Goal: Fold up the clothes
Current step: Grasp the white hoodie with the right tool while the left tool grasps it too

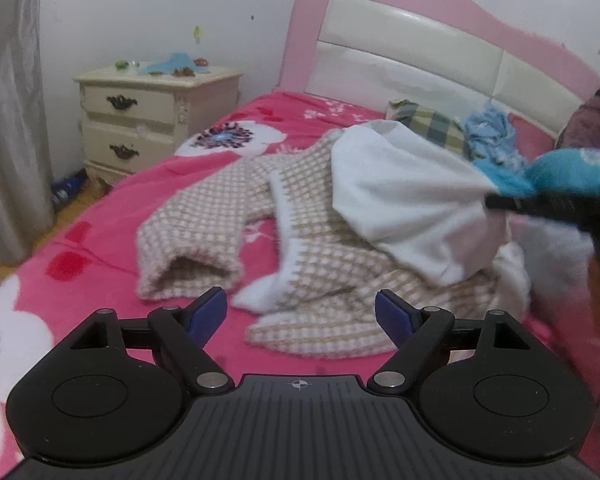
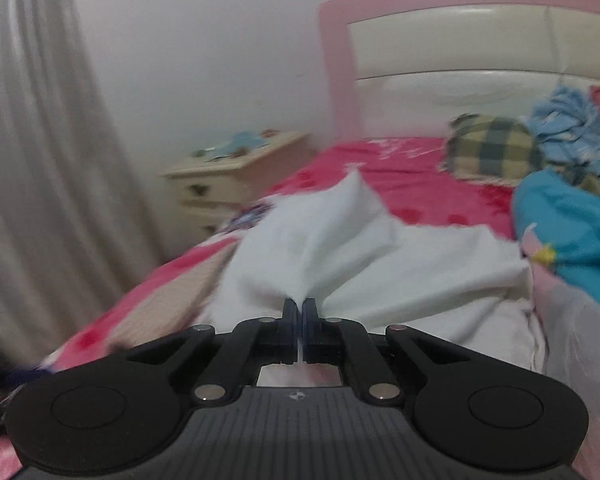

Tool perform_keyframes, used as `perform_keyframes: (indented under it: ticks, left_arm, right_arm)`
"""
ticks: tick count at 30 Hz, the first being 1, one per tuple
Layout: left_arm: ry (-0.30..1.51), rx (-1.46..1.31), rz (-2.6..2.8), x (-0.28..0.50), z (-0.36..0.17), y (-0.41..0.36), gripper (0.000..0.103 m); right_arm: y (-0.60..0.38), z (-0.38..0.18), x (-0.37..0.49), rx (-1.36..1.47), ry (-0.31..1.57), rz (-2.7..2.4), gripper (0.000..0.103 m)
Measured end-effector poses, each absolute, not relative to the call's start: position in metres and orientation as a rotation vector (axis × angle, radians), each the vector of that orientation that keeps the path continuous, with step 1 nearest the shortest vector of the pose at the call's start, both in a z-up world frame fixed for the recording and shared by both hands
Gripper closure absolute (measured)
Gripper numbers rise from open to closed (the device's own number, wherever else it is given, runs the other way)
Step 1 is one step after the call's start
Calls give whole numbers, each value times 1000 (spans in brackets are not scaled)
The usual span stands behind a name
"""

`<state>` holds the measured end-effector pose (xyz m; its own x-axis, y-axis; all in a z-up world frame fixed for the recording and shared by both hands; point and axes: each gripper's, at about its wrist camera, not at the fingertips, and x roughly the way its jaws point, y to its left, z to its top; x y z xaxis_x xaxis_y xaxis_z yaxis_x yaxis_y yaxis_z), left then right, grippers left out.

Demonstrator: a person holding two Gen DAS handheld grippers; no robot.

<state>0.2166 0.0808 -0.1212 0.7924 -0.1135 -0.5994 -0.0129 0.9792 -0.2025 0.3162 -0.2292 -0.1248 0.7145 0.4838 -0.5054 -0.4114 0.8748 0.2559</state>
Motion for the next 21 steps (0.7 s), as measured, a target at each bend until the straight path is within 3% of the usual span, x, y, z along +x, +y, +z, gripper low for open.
perform_keyframes:
  ticks: [14,18,21]
  left_arm:
    - [845,-378,-314,260,-142,10,8]
    - [941,-303,-352,268,-161,-22,28]
    - [988,-311,-382,263,-169,-34,61]
  right_arm:
    - [-252,-149,206,41,702,703,100]
    - [-258,-153,186,39,701,727,100]
    - [-261,-159,174,33,715,736,100]
